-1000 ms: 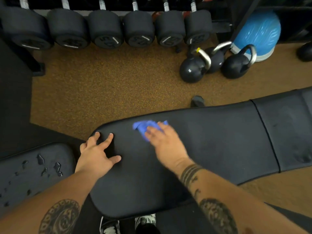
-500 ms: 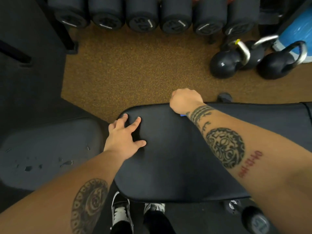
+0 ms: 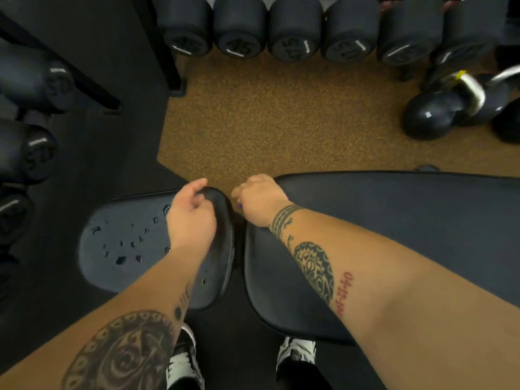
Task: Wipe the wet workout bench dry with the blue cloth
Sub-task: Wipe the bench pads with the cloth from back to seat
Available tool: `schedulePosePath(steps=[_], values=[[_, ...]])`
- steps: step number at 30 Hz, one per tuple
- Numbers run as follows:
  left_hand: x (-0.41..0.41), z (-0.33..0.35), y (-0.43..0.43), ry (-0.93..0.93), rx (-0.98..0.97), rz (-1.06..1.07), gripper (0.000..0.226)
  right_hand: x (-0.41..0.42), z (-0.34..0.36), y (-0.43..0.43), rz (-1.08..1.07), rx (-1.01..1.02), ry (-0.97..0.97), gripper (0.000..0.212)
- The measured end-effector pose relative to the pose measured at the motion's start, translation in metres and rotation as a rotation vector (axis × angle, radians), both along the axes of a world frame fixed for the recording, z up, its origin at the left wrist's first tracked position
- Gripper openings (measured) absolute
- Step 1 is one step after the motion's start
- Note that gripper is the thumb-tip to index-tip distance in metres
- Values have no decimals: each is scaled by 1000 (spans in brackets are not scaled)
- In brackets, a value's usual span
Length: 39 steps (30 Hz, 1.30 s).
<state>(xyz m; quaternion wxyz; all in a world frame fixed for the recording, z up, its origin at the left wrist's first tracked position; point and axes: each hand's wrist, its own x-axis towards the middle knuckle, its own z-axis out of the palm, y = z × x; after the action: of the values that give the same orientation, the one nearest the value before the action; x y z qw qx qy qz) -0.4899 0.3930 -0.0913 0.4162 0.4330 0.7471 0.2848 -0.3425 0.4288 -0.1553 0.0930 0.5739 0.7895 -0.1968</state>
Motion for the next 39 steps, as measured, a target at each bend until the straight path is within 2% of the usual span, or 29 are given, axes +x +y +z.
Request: schedulePosePath(steps=[2,5,8,10,13,16,19,22,25,31,34,39], values=[[-40,-1,4,175,19,-10,45,-24,-7,-17,-134,54,67,22],[-103,-4,8,362,31,-27,45,-36,-2,-31,-518,152,387,24],[-152,-5,12,516,-112,-7,47,-51,25,-41,-990,203,705,31],[-182,-5,14,573,-213,-38,50,-69,39,-53,-1153,287,805,35],[-225,-13,16,546,-349,-118,58,-108,37,-95,-997,339,721,37],[-255,-26,20,458,-407,-227,73,-158,14,-151,-795,115,347,46],[-266,-44,26,260,-474,-328,89,-178,-5,-157,-859,52,189,56],[-264,-60,25,295,-545,-370,88,-167,-9,-117,-864,83,80,57],[-262,-68,23,381,-528,-386,86,-156,-8,-72,-787,53,10,57],[-260,-77,22,412,-494,-381,84,-144,-11,5,-612,4,38,60],[-261,-81,21,436,-493,-371,85,-141,-17,-26,-487,127,40,60],[-257,-77,19,451,-505,-364,84,-154,-29,-133,-605,116,-70,64]])
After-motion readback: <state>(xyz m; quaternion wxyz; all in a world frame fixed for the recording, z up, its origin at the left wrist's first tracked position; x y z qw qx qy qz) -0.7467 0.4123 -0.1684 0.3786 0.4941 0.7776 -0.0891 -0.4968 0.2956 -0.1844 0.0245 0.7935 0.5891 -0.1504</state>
